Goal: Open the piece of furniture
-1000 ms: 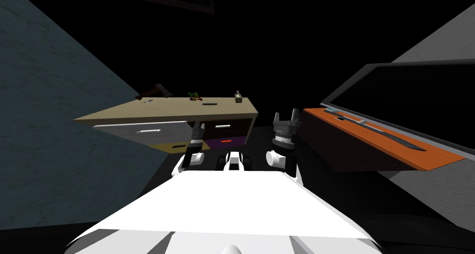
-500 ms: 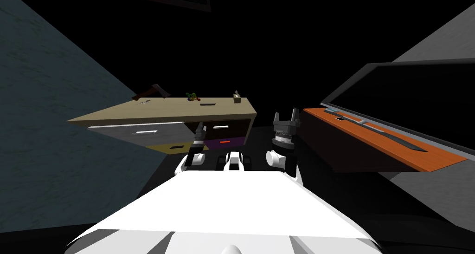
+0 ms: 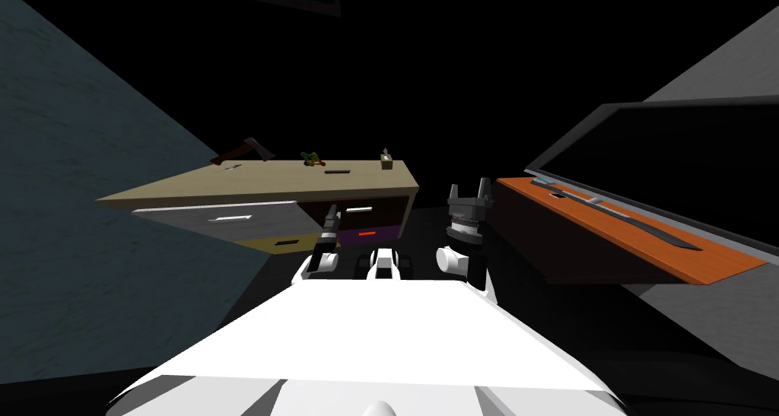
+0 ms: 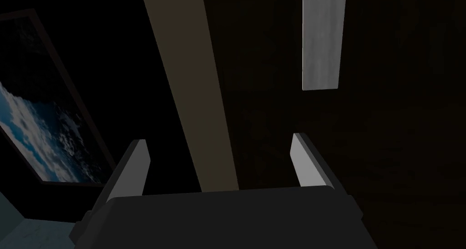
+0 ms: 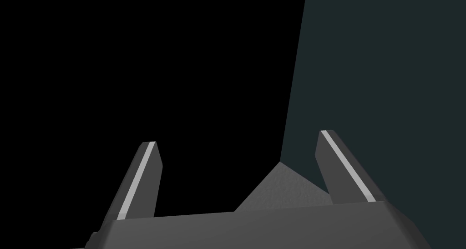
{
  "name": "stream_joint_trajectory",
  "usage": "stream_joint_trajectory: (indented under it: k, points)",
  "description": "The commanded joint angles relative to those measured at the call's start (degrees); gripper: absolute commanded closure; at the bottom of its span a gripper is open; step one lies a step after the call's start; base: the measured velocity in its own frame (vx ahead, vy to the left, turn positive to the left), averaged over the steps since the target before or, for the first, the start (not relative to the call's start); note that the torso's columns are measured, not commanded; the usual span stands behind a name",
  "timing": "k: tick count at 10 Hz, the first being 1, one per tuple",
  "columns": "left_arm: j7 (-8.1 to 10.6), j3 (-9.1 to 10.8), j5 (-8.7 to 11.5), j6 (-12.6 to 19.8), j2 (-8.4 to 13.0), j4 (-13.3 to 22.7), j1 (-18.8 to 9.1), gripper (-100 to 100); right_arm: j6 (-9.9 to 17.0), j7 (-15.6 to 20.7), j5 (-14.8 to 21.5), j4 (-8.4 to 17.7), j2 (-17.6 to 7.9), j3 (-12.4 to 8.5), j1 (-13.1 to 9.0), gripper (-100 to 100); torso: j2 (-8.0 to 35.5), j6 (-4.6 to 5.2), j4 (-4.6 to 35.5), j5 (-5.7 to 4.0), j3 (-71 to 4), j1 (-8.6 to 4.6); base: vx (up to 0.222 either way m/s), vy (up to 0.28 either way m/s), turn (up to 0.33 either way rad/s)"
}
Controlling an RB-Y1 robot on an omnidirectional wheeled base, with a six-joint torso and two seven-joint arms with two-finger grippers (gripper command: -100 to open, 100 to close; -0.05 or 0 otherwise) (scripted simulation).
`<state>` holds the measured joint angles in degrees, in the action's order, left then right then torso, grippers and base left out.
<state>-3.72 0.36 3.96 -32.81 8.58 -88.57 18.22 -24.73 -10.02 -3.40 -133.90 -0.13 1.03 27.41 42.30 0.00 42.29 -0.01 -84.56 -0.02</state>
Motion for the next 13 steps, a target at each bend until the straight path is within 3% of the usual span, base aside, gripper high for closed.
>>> stream_joint_trajectory:
  k: [1, 5, 10, 12, 13]
  points:
    - [0.16, 0.03, -0.06, -0.10, -0.54, 2.91, -0.62, -100, 0.00, 0.00, 0.00, 0.00, 0.00, 0.00, 0.00, 0, 0.01, 0.00, 0.00, 0.00, 0.01, 0.02, 0.019, -0.030, 0.000]
    - [0.31, -0.01, -0.29, 0.30, -3.49, 8.30, -1.84, -100, 0.00, 0.00, 0.00, 0.00, 0.00, 0.00, 0.00, 0, -0.03, 0.00, -0.01, 0.00, -0.02, -0.01, 0.021, -0.033, -0.003]
    - [0.40, -0.03, -0.43, 0.54, -9.58, 11.54, -2.57, -100, 0.00, 0.00, 0.00, 0.00, 0.00, 0.00, 0.00, 0, 0.03, 0.00, 0.01, 0.01, 0.02, 0.05, 0.017, -0.022, -0.001]
    - [0.22, 0.09, -0.38, 2.38, -9.12, 9.66, -2.68, -100, 0.00, 0.00, 0.00, 0.00, 0.00, 0.00, 0.00, 0, 0.01, -0.01, 0.01, 0.02, 0.01, 0.07, 0.024, 0.005, -0.001]
    - [0.34, -0.01, -0.41, 1.44, -9.06, 10.22, -2.42, -100, 0.00, 0.00, 0.00, 0.00, -0.01, -0.01, 0.00, 0, -0.14, 0.00, -0.03, 0.02, -0.07, 0.10, 0.031, 0.008, -0.002]
